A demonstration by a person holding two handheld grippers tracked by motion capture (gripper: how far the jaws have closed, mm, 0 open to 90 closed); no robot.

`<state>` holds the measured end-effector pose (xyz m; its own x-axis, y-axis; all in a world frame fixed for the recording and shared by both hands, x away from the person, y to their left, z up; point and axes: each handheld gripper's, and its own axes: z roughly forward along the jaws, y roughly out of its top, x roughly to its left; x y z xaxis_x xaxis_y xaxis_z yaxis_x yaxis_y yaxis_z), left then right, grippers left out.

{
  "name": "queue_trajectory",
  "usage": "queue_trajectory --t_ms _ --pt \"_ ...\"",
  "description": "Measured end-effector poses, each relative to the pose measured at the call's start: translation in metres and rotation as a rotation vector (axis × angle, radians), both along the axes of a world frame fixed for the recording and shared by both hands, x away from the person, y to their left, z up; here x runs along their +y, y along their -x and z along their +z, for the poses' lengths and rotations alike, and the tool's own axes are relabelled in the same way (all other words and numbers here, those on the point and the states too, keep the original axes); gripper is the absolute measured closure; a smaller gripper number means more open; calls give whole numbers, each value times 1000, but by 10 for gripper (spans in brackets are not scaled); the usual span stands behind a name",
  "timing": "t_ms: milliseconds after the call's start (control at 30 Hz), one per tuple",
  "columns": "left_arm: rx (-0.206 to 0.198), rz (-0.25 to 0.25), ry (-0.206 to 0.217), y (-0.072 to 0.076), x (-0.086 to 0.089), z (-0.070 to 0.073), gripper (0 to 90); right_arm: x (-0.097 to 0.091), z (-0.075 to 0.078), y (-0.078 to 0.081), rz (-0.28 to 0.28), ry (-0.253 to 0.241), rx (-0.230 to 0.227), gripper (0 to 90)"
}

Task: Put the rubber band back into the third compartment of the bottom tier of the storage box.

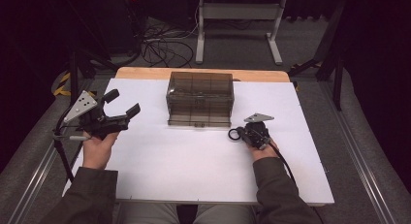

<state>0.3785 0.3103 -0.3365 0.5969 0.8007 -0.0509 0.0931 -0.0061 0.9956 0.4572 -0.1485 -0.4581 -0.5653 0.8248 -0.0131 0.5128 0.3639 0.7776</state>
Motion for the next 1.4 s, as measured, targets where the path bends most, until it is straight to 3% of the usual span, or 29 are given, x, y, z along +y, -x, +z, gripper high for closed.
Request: queue_trajectory --t_ms 500,1000,1400 --pt "0 -5 -1 0 -2 0 58 2 10 4 3 -42 -40 872" --pt "0 -8 -7 -1 -4 -1 58 4 20 6 7 -52 -74 872" --pt "-7 12 4 1 -2 0 62 9 27 7 17 -72 -101 872"
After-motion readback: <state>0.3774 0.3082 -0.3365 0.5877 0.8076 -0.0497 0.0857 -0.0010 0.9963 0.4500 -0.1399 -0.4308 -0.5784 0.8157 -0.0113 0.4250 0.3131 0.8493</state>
